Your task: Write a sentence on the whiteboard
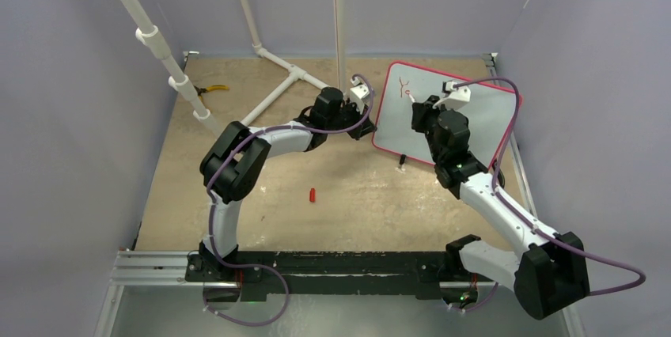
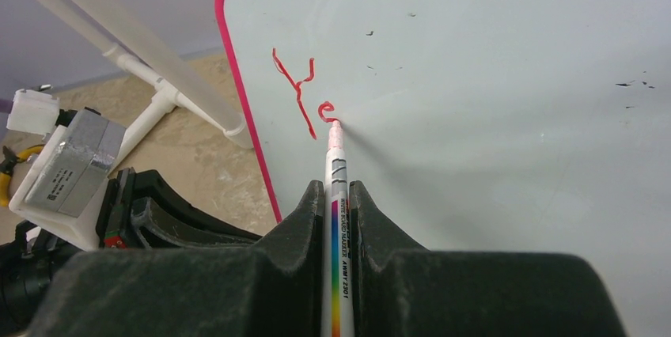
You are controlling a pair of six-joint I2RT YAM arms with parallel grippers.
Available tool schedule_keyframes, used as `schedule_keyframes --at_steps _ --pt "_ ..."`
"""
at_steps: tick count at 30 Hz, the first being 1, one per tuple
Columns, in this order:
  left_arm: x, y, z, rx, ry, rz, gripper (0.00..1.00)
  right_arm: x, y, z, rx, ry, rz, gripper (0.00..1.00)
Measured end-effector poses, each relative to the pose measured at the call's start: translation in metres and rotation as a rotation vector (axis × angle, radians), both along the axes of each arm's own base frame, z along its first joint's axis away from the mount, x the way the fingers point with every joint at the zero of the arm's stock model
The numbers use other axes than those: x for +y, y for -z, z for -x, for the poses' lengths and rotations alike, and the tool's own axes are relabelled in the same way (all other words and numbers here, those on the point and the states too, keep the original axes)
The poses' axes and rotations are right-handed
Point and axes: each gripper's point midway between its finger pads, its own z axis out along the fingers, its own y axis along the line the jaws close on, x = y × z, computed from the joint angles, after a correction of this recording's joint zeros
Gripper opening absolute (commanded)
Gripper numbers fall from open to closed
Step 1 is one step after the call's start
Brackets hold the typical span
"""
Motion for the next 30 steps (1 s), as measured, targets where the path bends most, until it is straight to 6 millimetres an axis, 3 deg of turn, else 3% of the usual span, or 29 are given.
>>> schedule_keyframes --at_steps 14,22,25,30 --pt "0.000 -0.001 0.000 -0.001 0.000 0.001 0.00 -0.002 -0.003 0.000 -0.008 0.008 -0.001 0.00" --pt "0.000 -0.002 0.000 0.003 -0.001 0.005 0.38 -0.001 -0.012 0.002 -0.032 0.004 -0.009 0.00" --pt "-0.001 -0.003 0.001 0.011 -0.004 0.010 0.44 -0.003 -0.025 0.007 -0.062 0.001 -0.021 0.00" --pt "-0.001 -0.004 0.002 0.021 -0.005 0.017 0.45 -0.006 -0.044 0.016 -0.114 -0.001 -0.042 0.00"
